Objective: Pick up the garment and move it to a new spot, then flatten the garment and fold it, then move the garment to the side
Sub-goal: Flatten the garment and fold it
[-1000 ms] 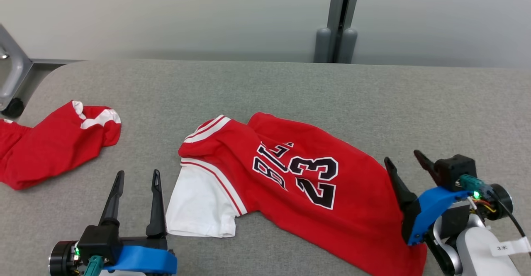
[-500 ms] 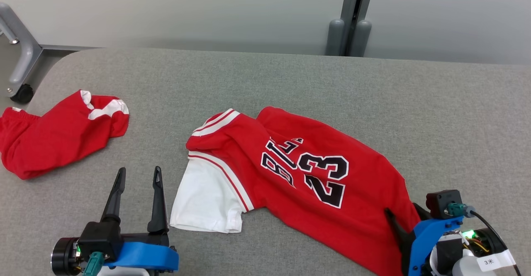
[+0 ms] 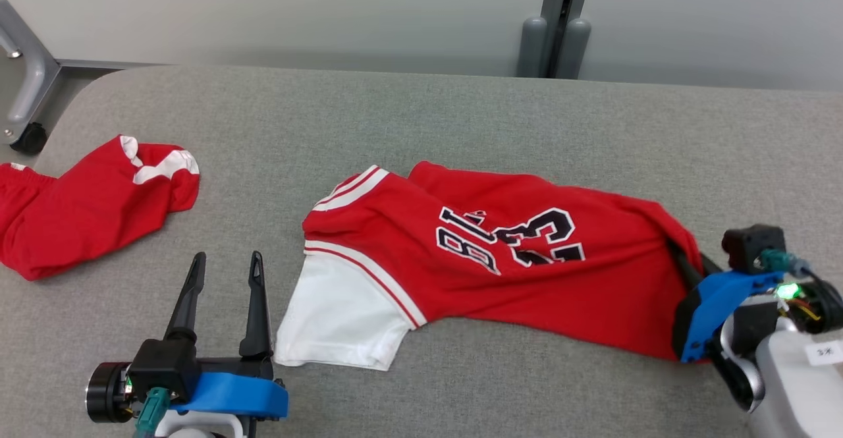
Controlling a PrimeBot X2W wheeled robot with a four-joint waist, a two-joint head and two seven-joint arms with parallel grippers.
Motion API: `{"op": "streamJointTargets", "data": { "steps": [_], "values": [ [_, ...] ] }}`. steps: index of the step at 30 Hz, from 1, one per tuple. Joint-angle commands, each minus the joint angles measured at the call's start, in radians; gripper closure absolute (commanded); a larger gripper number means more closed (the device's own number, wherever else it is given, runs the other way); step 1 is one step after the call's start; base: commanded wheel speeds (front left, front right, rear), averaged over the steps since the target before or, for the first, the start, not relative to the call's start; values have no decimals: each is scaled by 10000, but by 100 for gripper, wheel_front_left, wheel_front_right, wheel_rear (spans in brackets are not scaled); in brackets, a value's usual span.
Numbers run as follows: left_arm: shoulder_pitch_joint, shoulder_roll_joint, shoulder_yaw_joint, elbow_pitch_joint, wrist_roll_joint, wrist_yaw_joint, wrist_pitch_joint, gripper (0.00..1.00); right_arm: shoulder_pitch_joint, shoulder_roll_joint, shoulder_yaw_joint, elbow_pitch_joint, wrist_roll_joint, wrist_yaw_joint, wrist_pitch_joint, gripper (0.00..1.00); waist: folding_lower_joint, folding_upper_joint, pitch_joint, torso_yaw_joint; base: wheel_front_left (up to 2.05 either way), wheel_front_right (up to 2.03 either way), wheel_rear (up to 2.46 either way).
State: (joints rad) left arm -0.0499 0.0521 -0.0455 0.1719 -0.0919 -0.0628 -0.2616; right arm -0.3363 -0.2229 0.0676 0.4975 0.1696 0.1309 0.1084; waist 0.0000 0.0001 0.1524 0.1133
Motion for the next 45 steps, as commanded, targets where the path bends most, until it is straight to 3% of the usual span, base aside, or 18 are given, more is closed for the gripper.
{"op": "streamJointTargets", "data": {
  "steps": [1,9,10,11,12,19,27,45],
  "values": [
    [-191,-16,-28,9,36,-41,-50,0,-329,-180,-97,120,-18,-2,-46,100,0,-1,68,58,0,0,0],
    [-341,-22,-129,41,-21,-35,-50,0,-1712,-885,-576,1629,-98,-1,-326,100,0,-1,328,346,0,0,0],
    [-353,-20,-134,42,-20,-24,-50,0,-1827,-894,-556,1852,-98,-1,-367,68,0,-1,346,357,0,0,0],
    [-360,-21,-132,38,-32,-11,-48,0,-1928,-887,-506,2042,-105,-1,-448,12,0,-1,358,359,0,0,0],
    [-362,-23,-128,30,-44,3,-48,0,-2024,-876,-457,2230,-111,-1,-538,0,0,-1,366,351,0,0,0],
    [-319,-21,-151,100,-28,73,-50,0,-2376,-600,-631,2935,-42,-1,-2039,0,0,-1,219,54,0,0,0],
    [-189,-22,-21,142,-2,62,-48,0,-1882,-261,-768,2541,-141,-1,-3409,0,0,-1,-211,-506,0,0,0],
    [218,-14,230,279,240,-2,-50,0,2025,1352,-1549,-1943,-840,-1,-3582,0,0,-1,-677,-1106,0,0,0]
  ]
}}
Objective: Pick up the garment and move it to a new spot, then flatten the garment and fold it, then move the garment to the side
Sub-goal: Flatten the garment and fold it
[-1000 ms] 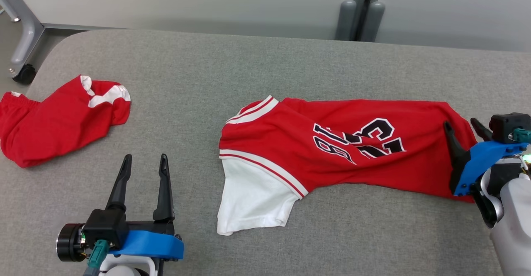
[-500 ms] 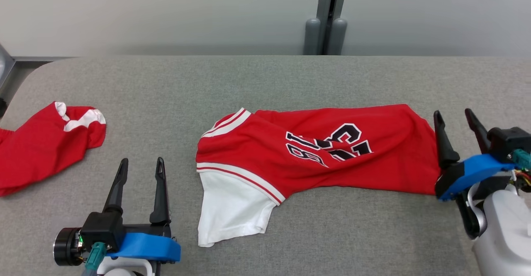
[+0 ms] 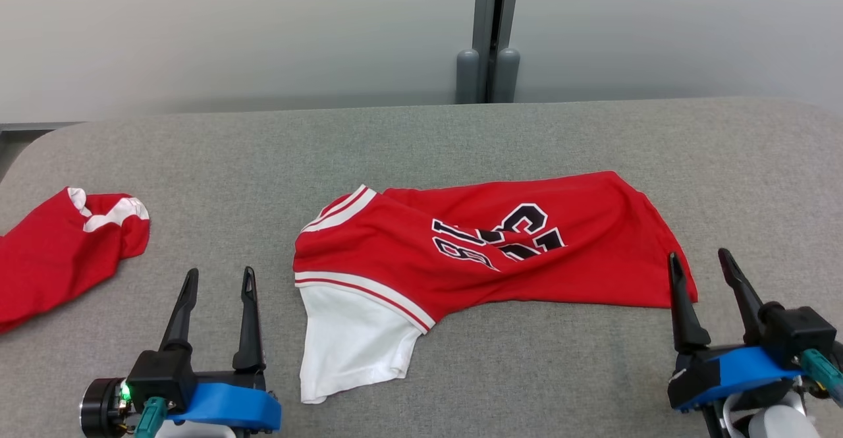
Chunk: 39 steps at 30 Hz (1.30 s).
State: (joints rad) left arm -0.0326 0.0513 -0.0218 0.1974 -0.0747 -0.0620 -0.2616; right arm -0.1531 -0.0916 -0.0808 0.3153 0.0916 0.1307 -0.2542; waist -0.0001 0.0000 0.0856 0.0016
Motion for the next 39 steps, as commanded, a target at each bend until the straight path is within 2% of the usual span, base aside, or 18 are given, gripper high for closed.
{"op": "streamJointTargets", "data": {
  "steps": [1,10,19,30,39],
  "values": [
    [52,-8,-6,58,74,-6,-50,0,411,108,-116,-371,-93,1,117,0,1,0,-21,22,0,0,0],
    [136,48,72,229,157,90,-50,0,1707,395,-377,-1877,-114,1,727,0,1,0,-130,108,0,0,0],
    [179,112,-32,436,219,136,-50,0,2040,416,-459,-2180,75,1,1016,0,1,0,-236,207,0,0,0],
    [79,89,-239,612,43,-4,-48,0,1839,414,-675,-1944,-49,1,1250,0,1,0,-203,282,0,0,0],
    [-132,23,-1155,1862,-286,-283,18,0,1019,296,-1291,-374,-561,1,1214,0,1,0,185,355,0,0,0]
  ]
}}
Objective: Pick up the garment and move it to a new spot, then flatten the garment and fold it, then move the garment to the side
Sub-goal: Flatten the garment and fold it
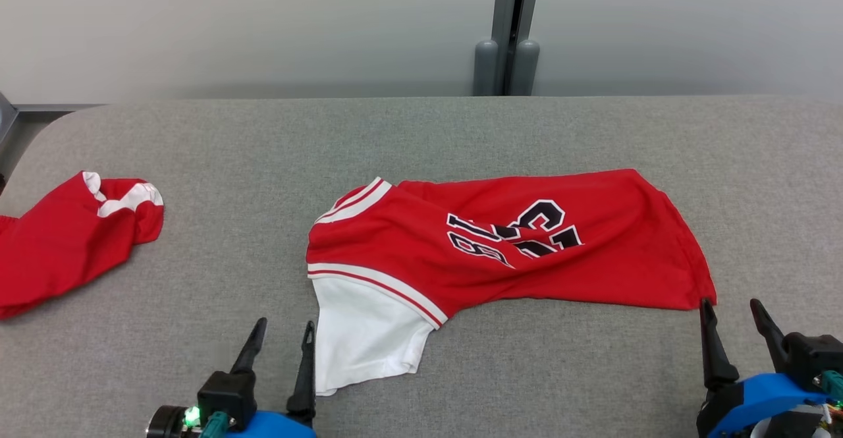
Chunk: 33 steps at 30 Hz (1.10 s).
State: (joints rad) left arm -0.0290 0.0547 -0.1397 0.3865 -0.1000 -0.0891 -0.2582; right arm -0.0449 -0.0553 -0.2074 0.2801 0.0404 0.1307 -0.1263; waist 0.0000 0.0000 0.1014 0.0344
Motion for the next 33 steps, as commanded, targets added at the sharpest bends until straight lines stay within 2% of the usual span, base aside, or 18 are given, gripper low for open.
{"op": "streamJointTargets", "data": {
  "steps": [1,9,16,30,31,32,33],
  "values": [
    [-196,-15,-101,160,-47,-56,-13,0,-191,-117,-88,211,-65,1,-109,0,0,0,75,36,0,0,0],
    [-488,-34,-1045,1348,-180,-207,-4,0,-1361,-605,-228,2228,-132,1,-442,0,0,0,551,139,0,0,0],
    [-734,-41,-1415,2250,-405,-244,-17,0,-2291,-879,-50,3855,-201,1,-788,0,0,0,768,167,0,0,0],
    [-1237,-58,-2376,2989,-1115,-314,9,0,-3563,-1109,546,6460,-17,3,-1142,0,0,0,918,210,0,0,0],
    [-1258,-58,-2427,3023,-1150,-315,11,5,-3631,-1052,633,6576,94,4,-1153,52,0,0,921,216,0,0,0],
    [-1269,-58,-2472,3060,-1206,-317,9,19,-3695,-1012,708,6657,206,9,-1191,78,0,0,922,222,0,0,0],
    [-1279,-60,-2520,3103,-1252,-320,7,58,-3732,-993,818,6731,291,12,-1226,100,0,0,918,222,0,0,0]
  ]
}}
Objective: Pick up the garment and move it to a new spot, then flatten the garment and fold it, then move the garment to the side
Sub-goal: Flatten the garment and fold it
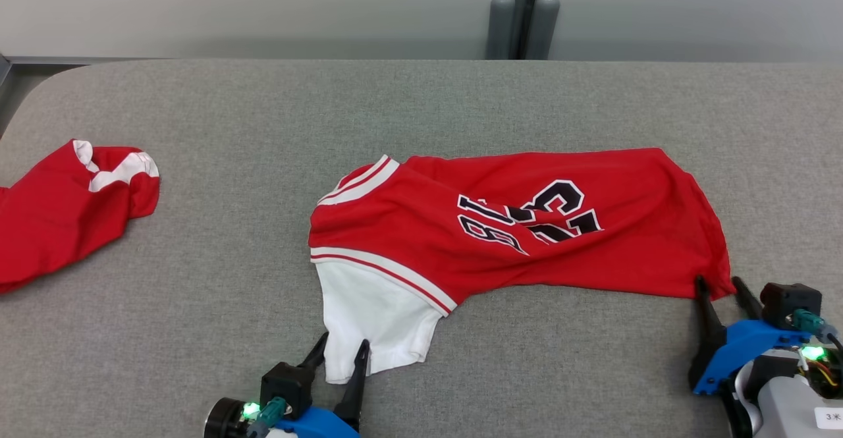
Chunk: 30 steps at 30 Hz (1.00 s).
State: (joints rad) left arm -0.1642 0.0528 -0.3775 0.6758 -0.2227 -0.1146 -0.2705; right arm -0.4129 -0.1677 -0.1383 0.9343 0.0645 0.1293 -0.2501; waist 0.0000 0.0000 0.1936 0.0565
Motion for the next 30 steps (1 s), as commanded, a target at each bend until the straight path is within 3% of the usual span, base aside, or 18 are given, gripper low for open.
{"op": "streamJointTargets", "data": {
  "steps": [1,8,21,30],
  "values": [
    [63,-39,-167,244,-74,-67,128,100,-60,137,226,243,141,25,30,100,0,0,-14,-8,0,0,0],
    [-13,-16,-287,-243,-499,23,76,100,449,164,683,-310,807,16,-144,100,0,0,-292,-45,0,0,0],
    [1189,358,429,-2695,-592,440,63,100,4262,296,1001,-4898,1766,15,-149,100,0,0,-906,-89,0,0,0],
    [1361,796,629,-4113,-600,609,221,100,4932,493,1180,-6953,1795,16,409,100,0,0,-942,-162,0,0,0]
  ]
}}
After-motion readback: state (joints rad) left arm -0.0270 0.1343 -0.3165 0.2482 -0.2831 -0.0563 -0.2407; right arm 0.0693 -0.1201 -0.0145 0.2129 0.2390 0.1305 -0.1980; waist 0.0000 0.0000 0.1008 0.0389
